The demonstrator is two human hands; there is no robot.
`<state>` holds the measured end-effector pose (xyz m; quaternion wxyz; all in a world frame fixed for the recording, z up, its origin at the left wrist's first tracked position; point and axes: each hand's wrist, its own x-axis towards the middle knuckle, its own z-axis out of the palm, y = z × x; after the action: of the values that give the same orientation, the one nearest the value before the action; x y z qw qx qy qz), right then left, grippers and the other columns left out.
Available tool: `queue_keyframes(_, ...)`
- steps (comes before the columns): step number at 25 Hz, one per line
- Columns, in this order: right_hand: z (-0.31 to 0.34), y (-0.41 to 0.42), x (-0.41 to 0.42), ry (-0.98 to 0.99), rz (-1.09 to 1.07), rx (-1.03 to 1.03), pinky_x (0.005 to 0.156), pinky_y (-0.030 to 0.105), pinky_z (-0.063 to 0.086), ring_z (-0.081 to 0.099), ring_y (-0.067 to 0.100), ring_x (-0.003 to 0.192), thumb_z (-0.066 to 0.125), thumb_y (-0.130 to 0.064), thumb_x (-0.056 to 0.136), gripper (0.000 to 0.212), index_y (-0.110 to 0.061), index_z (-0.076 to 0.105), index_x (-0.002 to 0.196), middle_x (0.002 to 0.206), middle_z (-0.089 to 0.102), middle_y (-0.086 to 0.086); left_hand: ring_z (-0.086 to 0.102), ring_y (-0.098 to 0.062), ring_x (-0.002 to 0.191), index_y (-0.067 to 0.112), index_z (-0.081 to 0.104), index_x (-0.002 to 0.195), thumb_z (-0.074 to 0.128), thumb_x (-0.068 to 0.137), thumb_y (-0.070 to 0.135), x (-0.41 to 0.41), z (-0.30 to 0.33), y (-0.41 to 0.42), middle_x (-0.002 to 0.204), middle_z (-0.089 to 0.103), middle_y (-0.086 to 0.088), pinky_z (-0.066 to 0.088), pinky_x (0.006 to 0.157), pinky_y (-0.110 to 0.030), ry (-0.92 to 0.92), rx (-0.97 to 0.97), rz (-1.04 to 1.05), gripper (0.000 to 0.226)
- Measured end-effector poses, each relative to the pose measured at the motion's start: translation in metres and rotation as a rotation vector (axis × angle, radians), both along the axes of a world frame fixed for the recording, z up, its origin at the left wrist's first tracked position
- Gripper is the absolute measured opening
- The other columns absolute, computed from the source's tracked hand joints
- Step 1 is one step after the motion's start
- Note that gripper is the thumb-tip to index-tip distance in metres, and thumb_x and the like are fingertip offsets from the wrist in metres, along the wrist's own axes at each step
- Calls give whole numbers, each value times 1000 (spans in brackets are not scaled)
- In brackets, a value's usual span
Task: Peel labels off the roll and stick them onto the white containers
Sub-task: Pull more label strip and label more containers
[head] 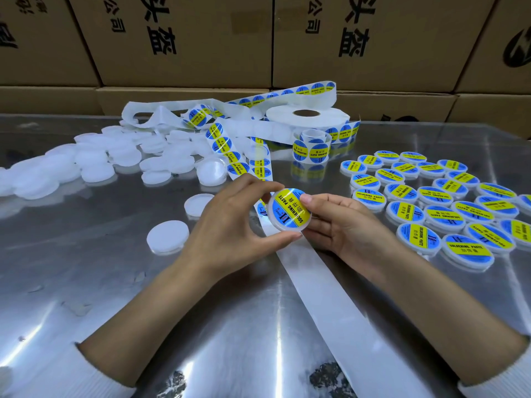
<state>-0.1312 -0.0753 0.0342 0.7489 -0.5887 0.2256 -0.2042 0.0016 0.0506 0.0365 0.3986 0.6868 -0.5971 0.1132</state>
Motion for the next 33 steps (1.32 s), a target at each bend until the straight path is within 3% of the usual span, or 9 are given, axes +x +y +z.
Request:
queue_keyframes(4, 1, 0, 0, -11, -4, 7, 76, 22, 53, 69, 12, 75, 69, -32, 68, 24, -14, 67, 84, 88, 74, 7, 46, 14, 81, 20, 66, 109, 81, 63, 48, -1, 1, 0, 91, 58, 9, 31, 72, -2, 20, -21, -6, 55)
queue_keyframes(10, 2, 2, 0, -66, -31, 46, 63, 18, 55, 70, 11, 70, 70, -27, 67, 15, -14, 69, 75, 83, 74, 9, 46, 17, 77, 18, 68, 106, 84, 62, 45, -4, 2, 0, 87, 56, 13, 30, 70, 0, 31, -63, -2, 55)
queue_keyframes(17, 2, 4, 1, -105, -46, 31, 59, 18, 54, 71, 12, 69, 70, -24, 69, 9, -15, 69, 70, 82, 74, 10, 47, 14, 74, 17, 69, 103, 83, 62, 48, -8, 4, 2, 88, 61, 10, 30, 68, -2, 64, -84, 6, 54)
queue_keyframes(23, 5, 8, 2, -118, -109, -128, 63, 20, 56, 68, 12, 67, 73, -28, 63, 10, -20, 67, 64, 76, 73, 6, 48, 12, 74, 16, 69, 103, 82, 62, 49, -10, 7, 3, 90, 64, 8, 30, 68, -3, 85, -93, 14, 55)
queue_keyframes(28, 5, 13, 5, -138, -155, -259, 57, 19, 51, 62, 4, 58, 68, -13, 80, 11, -19, 60, 78, 68, 67, -5, 49, 11, 74, 13, 69, 102, 81, 61, 50, -10, 7, 3, 87, 63, 8, 30, 68, -3, 88, -125, 25, 57)
queue_keyframes(30, 7, 13, 4, -166, -125, -242, 59, 22, 53, 64, 6, 61, 70, -13, 77, 27, -28, 59, 97, 70, 67, -1, 50, 10, 74, 13, 69, 102, 83, 61, 48, -10, 7, 4, 87, 63, 9, 31, 69, -4, 79, -128, 21, 56)
queue_keyframes(32, 8, 9, 1, -185, -73, -206, 66, 25, 56, 65, 11, 68, 72, -19, 68, 72, -44, 42, 129, 75, 67, 5, 49, 11, 74, 13, 68, 101, 84, 61, 46, -10, 7, 3, 86, 61, 11, 31, 68, -3, 60, -131, 11, 54)
queue_keyframes(33, 9, 8, 0, -189, -55, -197, 67, 25, 56, 65, 12, 69, 72, -22, 65, 85, -45, 33, 137, 75, 67, 6, 48, 12, 74, 13, 68, 102, 85, 61, 45, -11, 7, 3, 86, 60, 11, 31, 68, -3, 53, -137, 5, 54)
